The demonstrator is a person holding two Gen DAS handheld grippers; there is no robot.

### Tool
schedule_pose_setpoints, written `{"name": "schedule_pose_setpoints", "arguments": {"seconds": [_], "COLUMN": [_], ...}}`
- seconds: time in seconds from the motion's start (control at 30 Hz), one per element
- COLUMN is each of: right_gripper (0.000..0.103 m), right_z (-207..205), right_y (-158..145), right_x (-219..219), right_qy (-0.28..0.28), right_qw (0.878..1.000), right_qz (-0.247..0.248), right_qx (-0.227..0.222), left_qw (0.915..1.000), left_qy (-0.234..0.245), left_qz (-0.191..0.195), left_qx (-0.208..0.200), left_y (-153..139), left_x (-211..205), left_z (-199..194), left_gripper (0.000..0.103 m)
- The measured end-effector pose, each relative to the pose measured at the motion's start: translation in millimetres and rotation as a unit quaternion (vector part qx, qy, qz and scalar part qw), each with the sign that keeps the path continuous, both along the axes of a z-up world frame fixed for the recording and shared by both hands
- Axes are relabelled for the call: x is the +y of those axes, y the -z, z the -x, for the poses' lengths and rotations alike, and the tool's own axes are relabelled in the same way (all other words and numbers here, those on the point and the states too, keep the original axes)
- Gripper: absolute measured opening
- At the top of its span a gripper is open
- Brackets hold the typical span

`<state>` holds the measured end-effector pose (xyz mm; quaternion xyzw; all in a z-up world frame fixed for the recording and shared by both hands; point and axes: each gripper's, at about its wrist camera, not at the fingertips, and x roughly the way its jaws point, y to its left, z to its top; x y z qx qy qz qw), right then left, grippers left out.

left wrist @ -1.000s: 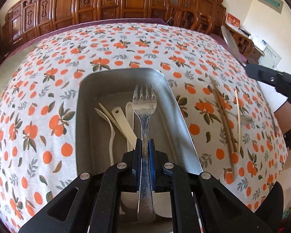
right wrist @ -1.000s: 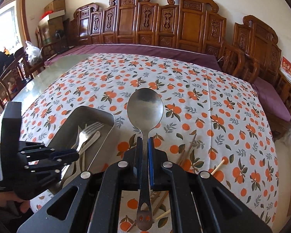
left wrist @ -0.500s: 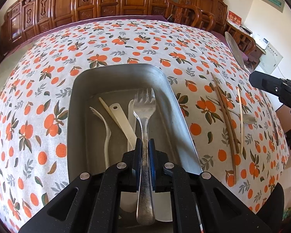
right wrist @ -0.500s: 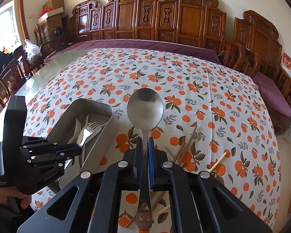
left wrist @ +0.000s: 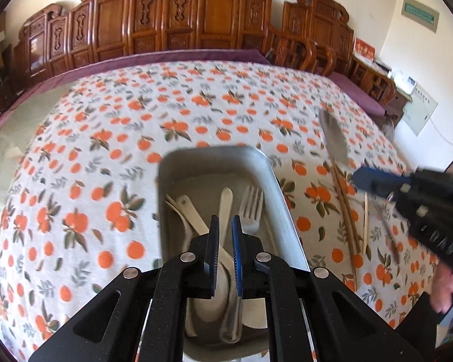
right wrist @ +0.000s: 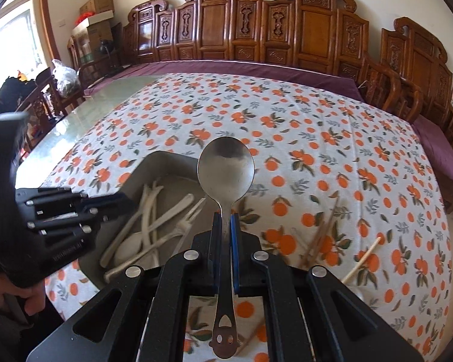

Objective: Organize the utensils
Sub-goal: 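Lower the metal spoon into the grey tray and open the right gripper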

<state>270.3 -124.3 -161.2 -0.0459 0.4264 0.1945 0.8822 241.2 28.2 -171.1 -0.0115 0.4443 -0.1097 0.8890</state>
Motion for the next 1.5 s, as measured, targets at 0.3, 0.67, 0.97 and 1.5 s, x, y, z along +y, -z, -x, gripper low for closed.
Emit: {"name": "schedule_pose_setpoints", "arguments": {"seconds": [0.3,0.67,0.97,1.5], "right_gripper": [0.007,0.007,0.007,0.009], "right_z": [-3.9,-21.8,-31.7,-40.1], "right_y": [9.4,32.2,57.1,70.0], "right_x": [43.2,87.9,107.3,100.6], "right_qy": [-0.026,-0.034,-0.028,-0.026], "right_qw": [0.999,0.997,0.997,0.997], "right_qz": [-0.021,-0.047,-0.017,-0.003], "right_qx": [0.017,0.059,0.072,0.077], "left_qw": [0.9995,0.9978,0.9970,0.9974], "left_qy": [-0.023,-0.058,-0.073,-0.068], "left_qz": [0.002,-0.008,-0.007,-0.017], "left_qx": [-0.023,-0.033,-0.025,-0.020], "left_y": [-22.6,-27.9,-21.6,-16.7], "left_x": [31.0,68.2,80.3,74.3], "left_z": [2.4,4.1,0.3,-1.4], "left_gripper": [0.007,0.022,0.033,0.033]}}
